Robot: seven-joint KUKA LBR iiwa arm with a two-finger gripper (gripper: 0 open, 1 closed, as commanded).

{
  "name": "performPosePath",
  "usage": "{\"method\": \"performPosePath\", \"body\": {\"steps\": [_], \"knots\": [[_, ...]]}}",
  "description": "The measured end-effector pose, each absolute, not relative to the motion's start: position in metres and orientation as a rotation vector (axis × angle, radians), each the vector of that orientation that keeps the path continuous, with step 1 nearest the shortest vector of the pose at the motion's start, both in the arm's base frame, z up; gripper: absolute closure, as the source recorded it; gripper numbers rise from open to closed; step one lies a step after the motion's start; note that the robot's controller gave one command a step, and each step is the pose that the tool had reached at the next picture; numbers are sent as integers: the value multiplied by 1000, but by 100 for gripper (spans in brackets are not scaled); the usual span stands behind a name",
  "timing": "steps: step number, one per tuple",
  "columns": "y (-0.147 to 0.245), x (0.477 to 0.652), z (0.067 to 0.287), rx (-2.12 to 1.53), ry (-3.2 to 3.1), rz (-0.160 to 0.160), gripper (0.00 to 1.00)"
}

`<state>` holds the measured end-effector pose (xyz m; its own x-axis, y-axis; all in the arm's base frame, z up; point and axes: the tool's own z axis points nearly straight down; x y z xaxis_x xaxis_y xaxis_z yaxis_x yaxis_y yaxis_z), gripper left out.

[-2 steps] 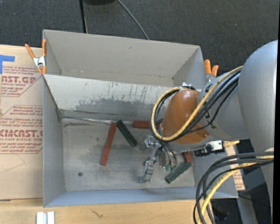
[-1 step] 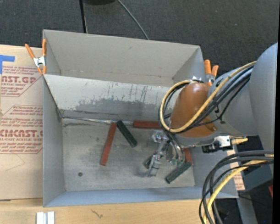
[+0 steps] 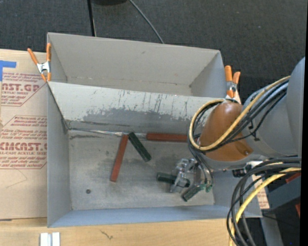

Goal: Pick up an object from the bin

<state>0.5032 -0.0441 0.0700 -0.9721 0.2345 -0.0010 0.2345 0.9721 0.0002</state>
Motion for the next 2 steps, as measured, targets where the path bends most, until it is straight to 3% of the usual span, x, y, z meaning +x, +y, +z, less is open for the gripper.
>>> {"method": "performPosePath", "body": {"steps": [1,2], "knots": [[-44,503,70,371,3119,0,100],[-39,486,205,407,3110,1,100]]}}
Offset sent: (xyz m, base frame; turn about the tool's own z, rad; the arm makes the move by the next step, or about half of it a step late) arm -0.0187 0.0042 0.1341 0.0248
